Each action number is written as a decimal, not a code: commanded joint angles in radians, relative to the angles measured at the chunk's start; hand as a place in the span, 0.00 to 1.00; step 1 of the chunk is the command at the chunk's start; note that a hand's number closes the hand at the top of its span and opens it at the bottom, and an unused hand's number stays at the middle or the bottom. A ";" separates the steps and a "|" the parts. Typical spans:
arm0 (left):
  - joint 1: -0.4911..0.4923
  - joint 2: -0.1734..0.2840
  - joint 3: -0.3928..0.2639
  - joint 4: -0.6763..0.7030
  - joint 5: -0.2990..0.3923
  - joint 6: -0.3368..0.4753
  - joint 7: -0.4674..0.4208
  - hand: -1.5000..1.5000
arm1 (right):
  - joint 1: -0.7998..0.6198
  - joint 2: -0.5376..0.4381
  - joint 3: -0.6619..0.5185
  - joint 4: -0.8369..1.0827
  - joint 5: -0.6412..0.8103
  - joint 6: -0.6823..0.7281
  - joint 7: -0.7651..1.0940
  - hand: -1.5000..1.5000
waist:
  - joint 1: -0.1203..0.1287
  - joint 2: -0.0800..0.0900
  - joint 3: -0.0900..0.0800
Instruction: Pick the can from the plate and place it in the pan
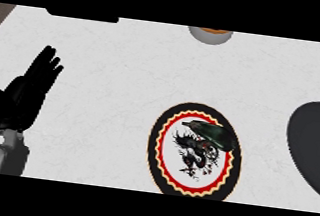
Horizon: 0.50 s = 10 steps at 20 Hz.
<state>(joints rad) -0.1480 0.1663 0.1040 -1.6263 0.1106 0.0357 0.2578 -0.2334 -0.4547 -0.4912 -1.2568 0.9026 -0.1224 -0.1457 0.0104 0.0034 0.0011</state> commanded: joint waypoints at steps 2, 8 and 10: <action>0.030 -0.002 -0.002 -0.009 0.002 -0.015 -0.014 0.50 | -0.099 -0.035 -0.004 0.271 0.028 -0.024 0.011 1.00 | 0.007 0.000 0.000; -0.029 0.003 0.010 -0.014 0.005 0.008 0.039 0.50 | -0.132 -0.064 -0.083 0.555 -0.062 -0.033 -0.086 0.00 | 0.006 0.002 0.001; -0.020 0.010 0.011 -0.016 0.002 -0.003 0.039 0.50 | -0.150 -0.085 -0.087 0.592 -0.099 -0.010 -0.130 0.00 | 0.002 0.000 0.000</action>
<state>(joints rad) -0.1710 0.1647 0.1098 -1.6188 0.1069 0.0407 0.2718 -0.3512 -0.5175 -0.5582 -0.8139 0.8471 -0.1252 -0.1936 0.0121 0.0042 0.0014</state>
